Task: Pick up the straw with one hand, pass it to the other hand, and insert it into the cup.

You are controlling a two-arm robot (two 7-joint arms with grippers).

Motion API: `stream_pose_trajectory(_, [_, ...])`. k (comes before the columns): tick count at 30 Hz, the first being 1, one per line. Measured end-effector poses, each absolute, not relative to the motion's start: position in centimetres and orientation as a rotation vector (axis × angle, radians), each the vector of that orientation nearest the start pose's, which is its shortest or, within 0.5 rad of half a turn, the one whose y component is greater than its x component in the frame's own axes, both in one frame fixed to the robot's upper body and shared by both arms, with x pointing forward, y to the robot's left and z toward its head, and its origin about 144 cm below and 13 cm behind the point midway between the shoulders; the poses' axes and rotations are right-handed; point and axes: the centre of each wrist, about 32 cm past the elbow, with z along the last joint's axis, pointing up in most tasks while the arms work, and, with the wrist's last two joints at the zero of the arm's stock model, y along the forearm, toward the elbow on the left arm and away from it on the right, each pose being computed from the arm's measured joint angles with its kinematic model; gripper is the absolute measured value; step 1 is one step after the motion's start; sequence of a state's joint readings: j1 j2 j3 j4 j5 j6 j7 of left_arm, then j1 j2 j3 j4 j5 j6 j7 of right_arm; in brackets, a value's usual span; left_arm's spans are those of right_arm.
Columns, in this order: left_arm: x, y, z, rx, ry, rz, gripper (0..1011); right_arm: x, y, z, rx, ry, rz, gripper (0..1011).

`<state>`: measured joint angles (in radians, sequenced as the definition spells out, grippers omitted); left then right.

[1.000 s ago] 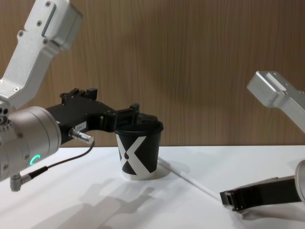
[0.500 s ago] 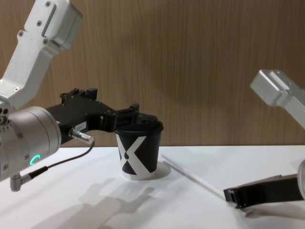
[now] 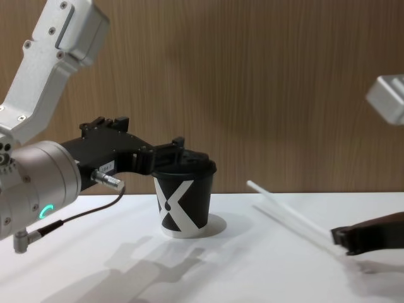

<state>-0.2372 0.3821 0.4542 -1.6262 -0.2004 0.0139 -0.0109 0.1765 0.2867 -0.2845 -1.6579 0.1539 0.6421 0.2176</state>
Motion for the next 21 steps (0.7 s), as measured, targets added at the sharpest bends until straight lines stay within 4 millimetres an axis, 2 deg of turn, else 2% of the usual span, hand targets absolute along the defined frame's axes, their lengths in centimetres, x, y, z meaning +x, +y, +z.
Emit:
stream_pose_trajectory(9, [49.2,19.8,120.4,0.061,-0.268,1.124,1003,48.8,-24.2,121.5,-0.483,0.146,-1.132,0])
stream_pose_trajectory(21, [49.2,19.8,120.4,0.061,-0.268,1.124,1003,48.6,-26.9,122.5,-0.477,0.016,-1.058,0])
